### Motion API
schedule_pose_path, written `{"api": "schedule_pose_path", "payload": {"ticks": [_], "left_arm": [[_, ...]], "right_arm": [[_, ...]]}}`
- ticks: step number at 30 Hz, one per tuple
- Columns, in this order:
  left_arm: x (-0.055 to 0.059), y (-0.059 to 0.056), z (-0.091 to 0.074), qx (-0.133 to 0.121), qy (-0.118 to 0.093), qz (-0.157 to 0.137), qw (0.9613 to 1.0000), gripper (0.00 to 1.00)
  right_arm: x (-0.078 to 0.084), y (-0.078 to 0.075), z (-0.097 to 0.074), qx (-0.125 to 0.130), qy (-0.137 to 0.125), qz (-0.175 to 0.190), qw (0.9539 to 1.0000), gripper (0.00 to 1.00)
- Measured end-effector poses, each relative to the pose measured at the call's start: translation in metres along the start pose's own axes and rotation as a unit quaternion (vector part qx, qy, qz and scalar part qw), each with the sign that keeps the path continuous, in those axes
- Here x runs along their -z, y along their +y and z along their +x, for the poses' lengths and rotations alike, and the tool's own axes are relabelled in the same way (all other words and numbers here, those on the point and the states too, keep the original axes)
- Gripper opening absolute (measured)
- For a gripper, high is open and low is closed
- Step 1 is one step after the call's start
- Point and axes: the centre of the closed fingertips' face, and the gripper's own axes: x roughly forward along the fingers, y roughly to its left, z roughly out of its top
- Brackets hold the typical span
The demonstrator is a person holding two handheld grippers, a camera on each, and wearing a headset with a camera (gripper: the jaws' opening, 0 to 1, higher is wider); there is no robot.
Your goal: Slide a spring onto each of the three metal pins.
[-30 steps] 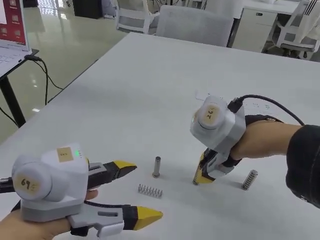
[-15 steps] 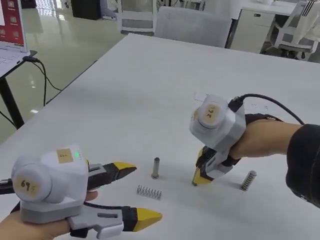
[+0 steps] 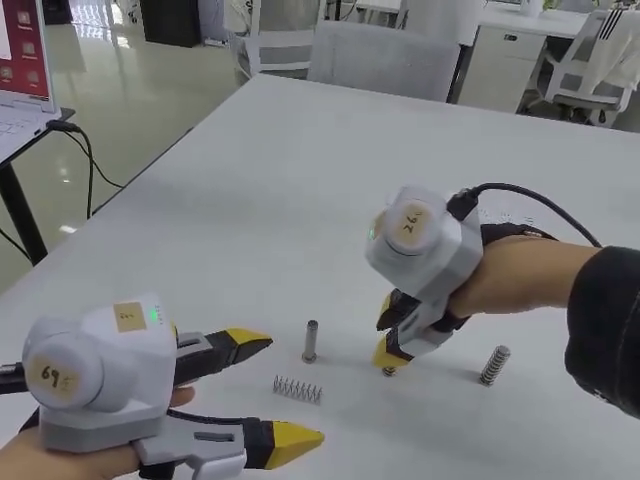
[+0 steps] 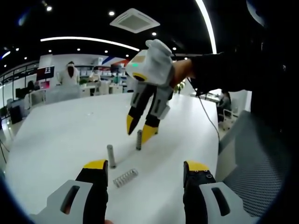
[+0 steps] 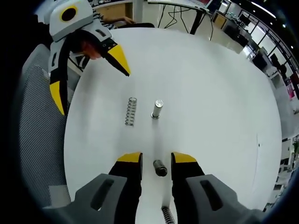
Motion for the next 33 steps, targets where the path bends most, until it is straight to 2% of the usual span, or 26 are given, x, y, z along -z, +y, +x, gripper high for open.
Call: {"api": "schedule_pose_path", "payload": {"ticks": [18, 33], "left_arm": [[-0.002, 0.000, -0.002, -0.002, -0.001, 0.006, 1.0000, 0.60], [0.000, 0.001, -0.004, -0.004, -0.001, 0.006, 1.0000, 0.60]], "right_arm": [[-0.024, 0.020, 0.002, -0.011, -0.019, -0.015, 0.9996, 0.21], [-0.038, 0.037, 0.018, -0.028, -0.025, -0.020, 0.9991, 0.19]]}}
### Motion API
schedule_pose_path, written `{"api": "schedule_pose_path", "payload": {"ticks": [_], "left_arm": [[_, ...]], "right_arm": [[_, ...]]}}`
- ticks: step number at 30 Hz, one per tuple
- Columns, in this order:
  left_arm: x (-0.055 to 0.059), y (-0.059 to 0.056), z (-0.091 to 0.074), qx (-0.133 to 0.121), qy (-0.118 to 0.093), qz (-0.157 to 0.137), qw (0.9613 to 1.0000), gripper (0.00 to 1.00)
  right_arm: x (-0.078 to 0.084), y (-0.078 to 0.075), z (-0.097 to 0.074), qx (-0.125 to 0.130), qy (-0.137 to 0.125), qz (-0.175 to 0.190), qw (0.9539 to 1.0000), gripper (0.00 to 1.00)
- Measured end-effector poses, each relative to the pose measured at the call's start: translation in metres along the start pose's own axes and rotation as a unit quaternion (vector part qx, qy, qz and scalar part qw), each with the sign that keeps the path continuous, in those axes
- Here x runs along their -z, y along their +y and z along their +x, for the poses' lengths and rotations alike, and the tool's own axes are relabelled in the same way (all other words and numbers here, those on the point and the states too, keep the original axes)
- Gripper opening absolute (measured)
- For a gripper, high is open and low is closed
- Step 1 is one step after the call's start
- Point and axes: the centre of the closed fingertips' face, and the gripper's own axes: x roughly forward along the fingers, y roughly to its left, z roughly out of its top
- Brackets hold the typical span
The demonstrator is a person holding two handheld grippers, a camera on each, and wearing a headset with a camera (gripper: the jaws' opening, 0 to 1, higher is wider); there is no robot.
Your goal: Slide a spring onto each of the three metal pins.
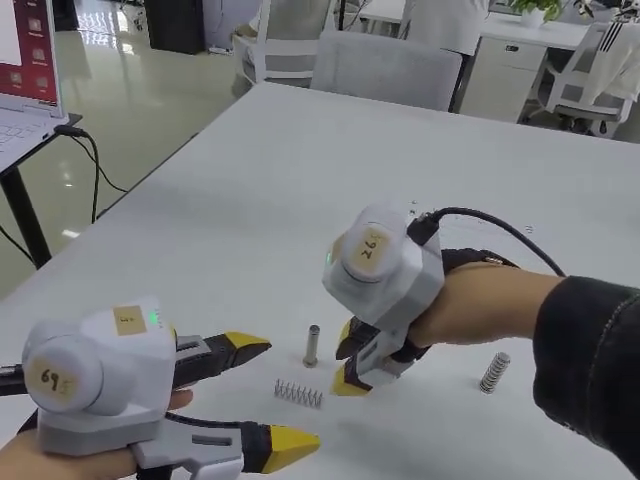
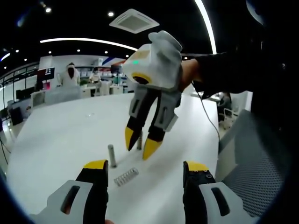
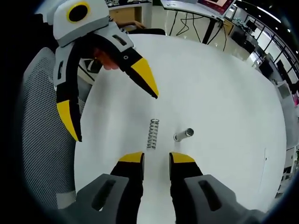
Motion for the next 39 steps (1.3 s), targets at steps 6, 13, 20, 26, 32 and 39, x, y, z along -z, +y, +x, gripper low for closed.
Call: {"api": "schedule_pose_path", "payload": {"ticks": [6, 13, 20, 26, 32, 39], "left_arm": [[0.002, 0.000, 0.000, 0.000, 0.001, -0.001, 1.0000, 0.60], [0.002, 0.001, 0.000, -0.001, 0.002, -0.002, 1.0000, 0.60], [0.005, 0.002, -0.001, -0.002, 0.004, -0.004, 1.0000, 0.59], [0.005, 0.002, -0.001, -0.002, 0.004, -0.006, 1.0000, 0.59], [0.007, 0.002, -0.001, -0.001, 0.005, -0.006, 1.0000, 0.59], [0.007, 0.002, -0.001, 0.000, 0.006, -0.007, 1.0000, 0.58]], "right_arm": [[-0.004, 0.003, 0.007, -0.003, -0.005, 0.004, 1.0000, 0.17], [-0.004, 0.006, 0.018, -0.005, -0.001, 0.006, 1.0000, 0.16], [-0.004, 0.007, 0.028, -0.002, 0.003, 0.010, 0.9999, 0.15], [-0.003, 0.006, 0.033, 0.000, 0.008, 0.015, 0.9999, 0.14], [-0.003, 0.006, 0.037, 0.002, 0.011, 0.018, 0.9998, 0.14], [-0.002, 0.008, 0.041, -0.001, 0.016, 0.017, 0.9997, 0.13]]}}
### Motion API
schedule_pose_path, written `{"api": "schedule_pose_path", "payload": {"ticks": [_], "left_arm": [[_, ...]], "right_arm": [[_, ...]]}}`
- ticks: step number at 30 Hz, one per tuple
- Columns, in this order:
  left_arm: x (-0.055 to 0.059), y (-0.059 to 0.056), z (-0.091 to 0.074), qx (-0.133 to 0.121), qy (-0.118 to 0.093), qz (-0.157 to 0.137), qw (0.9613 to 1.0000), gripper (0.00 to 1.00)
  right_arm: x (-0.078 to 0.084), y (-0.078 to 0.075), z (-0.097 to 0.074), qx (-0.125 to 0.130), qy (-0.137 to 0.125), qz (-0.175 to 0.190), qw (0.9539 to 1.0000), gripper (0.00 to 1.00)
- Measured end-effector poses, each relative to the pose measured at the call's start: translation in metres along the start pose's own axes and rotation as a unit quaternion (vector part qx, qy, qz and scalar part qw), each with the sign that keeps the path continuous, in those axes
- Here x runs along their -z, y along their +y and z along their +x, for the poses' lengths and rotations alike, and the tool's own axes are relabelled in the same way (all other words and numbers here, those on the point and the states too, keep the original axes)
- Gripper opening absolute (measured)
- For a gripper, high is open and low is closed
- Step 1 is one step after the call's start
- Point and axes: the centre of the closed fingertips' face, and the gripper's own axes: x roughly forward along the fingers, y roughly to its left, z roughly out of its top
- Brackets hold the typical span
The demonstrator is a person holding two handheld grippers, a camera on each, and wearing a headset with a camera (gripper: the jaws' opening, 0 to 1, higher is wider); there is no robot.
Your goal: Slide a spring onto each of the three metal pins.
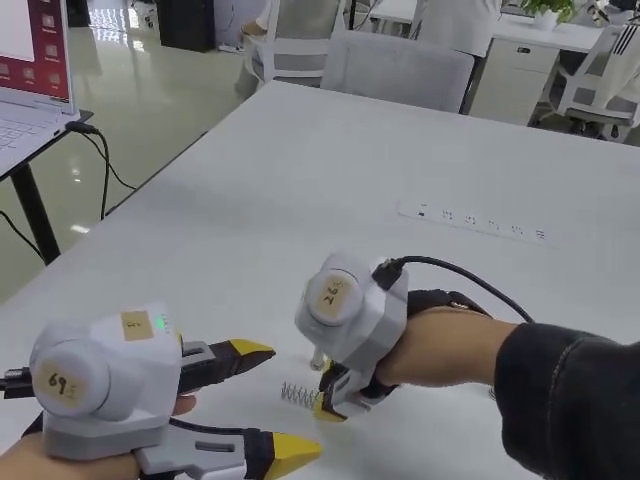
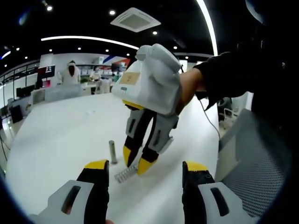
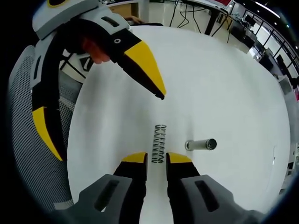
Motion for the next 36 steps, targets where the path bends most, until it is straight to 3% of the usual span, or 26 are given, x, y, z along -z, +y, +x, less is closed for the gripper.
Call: {"api": "schedule_pose_path", "payload": {"ticks": [12, 20, 27, 36], "left_arm": [[0.0004, -0.0010, -0.0016, 0.001, 0.001, 0.000, 1.0000, 0.58], [0.0002, -0.0024, -0.0002, 0.005, 0.001, 0.001, 1.0000, 0.58], [-0.0004, -0.0029, 0.0013, 0.005, 0.000, 0.001, 1.0000, 0.58], [0.0010, -0.0033, 0.0003, 0.003, 0.003, 0.003, 1.0000, 0.57]], "right_arm": [[0.0032, -0.0004, 0.0038, -0.003, 0.007, 0.009, 0.9999, 0.10], [0.0033, -0.0018, 0.0040, -0.012, -0.002, 0.040, 0.9991, 0.08], [0.0026, -0.0010, 0.0044, -0.002, 0.004, 0.058, 0.9983, 0.07], [0.0016, -0.0011, 0.0035, 0.009, 0.002, 0.054, 0.9985, 0.07]]}}
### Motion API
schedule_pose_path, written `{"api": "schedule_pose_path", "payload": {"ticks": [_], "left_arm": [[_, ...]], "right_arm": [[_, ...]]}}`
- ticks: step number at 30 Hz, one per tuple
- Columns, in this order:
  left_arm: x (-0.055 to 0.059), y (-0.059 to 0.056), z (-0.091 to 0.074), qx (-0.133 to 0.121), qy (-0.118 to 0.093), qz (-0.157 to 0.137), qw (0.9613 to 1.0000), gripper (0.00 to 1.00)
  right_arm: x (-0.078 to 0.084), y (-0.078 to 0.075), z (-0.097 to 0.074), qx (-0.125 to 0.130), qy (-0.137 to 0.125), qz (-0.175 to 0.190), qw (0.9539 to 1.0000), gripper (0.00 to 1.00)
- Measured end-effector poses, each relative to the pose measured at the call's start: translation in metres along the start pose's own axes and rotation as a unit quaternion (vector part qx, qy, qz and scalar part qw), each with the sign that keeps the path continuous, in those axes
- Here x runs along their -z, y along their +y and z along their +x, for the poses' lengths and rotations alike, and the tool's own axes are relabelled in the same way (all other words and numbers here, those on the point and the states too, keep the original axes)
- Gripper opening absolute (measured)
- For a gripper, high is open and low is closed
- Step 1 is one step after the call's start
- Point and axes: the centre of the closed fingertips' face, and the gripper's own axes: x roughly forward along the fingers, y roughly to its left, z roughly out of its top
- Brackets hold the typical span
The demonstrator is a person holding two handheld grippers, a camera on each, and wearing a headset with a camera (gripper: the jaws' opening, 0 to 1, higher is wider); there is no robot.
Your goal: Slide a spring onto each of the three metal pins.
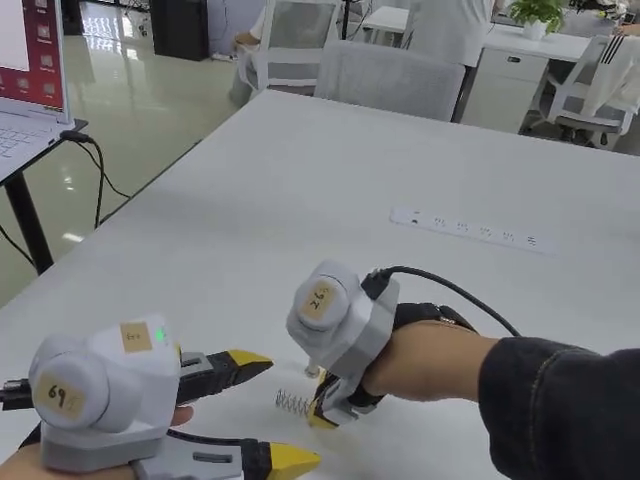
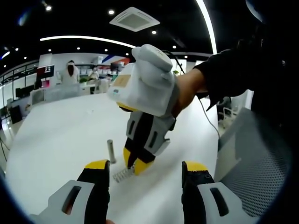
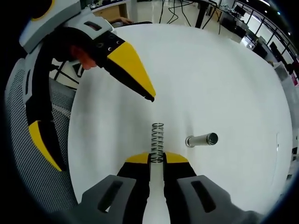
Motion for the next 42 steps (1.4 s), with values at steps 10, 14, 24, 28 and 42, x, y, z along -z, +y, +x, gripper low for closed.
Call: {"api": "schedule_pose_path", "payload": {"ticks": [10, 14, 24, 28, 42], "left_arm": [[0.002, 0.005, -0.004, -0.008, 0.000, -0.001, 1.0000, 0.57], [0.002, 0.003, -0.001, -0.004, 0.002, 0.000, 1.0000, 0.56], [0.001, 0.000, 0.001, 0.002, 0.003, 0.004, 1.0000, 0.55], [-0.001, -0.001, 0.003, 0.004, 0.001, 0.006, 1.0000, 0.55], [-0.007, -0.008, 0.006, 0.016, -0.003, 0.017, 0.9997, 0.47]], "right_arm": [[0.006, 0.008, -0.009, -0.011, 0.009, -0.015, 0.9998, 0.07], [0.004, 0.012, -0.021, -0.015, 0.007, -0.027, 0.9995, 0.07], [0.002, 0.017, -0.047, -0.017, -0.004, -0.045, 0.9988, 0.07], [0.000, 0.019, -0.055, -0.015, -0.007, -0.051, 0.9985, 0.07], [0.002, 0.032, -0.075, -0.019, -0.006, -0.081, 0.9965, 0.07]]}}
